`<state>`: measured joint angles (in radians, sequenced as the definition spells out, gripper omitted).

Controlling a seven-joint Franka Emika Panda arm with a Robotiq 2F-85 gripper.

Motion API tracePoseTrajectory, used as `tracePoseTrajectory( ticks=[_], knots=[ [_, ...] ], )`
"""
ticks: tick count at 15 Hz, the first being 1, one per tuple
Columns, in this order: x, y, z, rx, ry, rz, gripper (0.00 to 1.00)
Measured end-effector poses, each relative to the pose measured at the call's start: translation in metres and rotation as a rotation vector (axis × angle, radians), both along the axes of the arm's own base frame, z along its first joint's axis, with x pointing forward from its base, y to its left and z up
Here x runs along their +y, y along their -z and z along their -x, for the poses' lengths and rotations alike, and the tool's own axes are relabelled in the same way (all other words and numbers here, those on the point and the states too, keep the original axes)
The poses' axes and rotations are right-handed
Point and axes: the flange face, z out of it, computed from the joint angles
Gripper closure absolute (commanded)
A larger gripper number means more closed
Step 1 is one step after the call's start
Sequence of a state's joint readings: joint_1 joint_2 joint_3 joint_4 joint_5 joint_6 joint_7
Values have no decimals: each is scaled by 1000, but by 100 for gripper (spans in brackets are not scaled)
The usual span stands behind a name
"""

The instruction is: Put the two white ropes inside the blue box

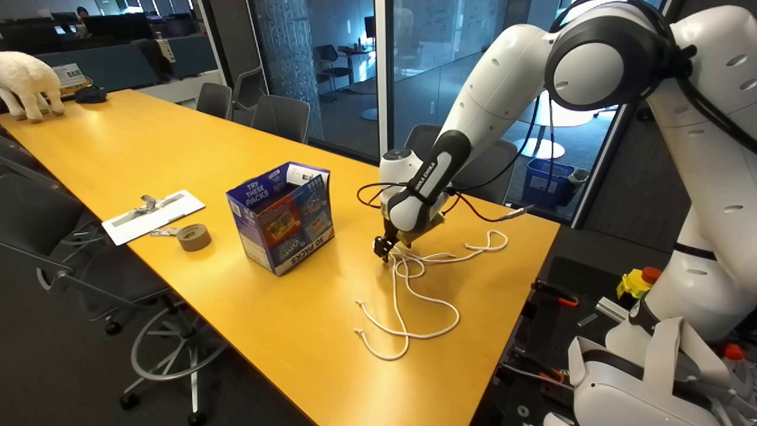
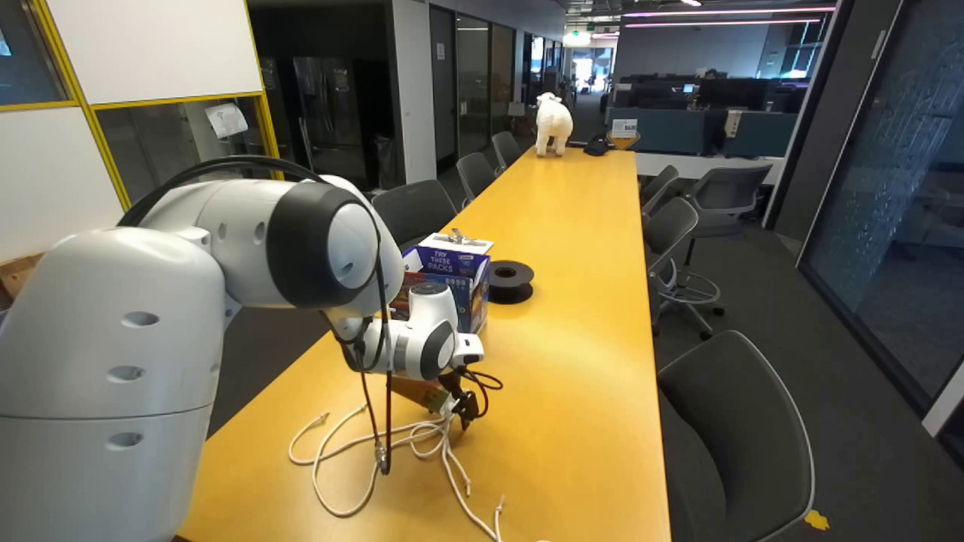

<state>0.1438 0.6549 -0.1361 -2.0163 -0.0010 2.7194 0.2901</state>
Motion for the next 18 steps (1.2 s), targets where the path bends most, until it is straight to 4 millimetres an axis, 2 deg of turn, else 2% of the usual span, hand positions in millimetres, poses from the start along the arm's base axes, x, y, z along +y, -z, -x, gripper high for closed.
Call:
tracePoseTrajectory(
  ticks=[3,4,5,7,15,16,18],
  knots=[
    [0,0,-1,3,0,1,0],
    [0,0,-1,3,1,1,5],
    [-1,0,-1,3,2,2,27],
    [-1,1,-1,11,2,3,30],
    [0,-4,-7,25,3,4,93],
    [0,-4,-8,28,3,5,98],
    [-1,-4,-8,33,4,5,100]
  ],
)
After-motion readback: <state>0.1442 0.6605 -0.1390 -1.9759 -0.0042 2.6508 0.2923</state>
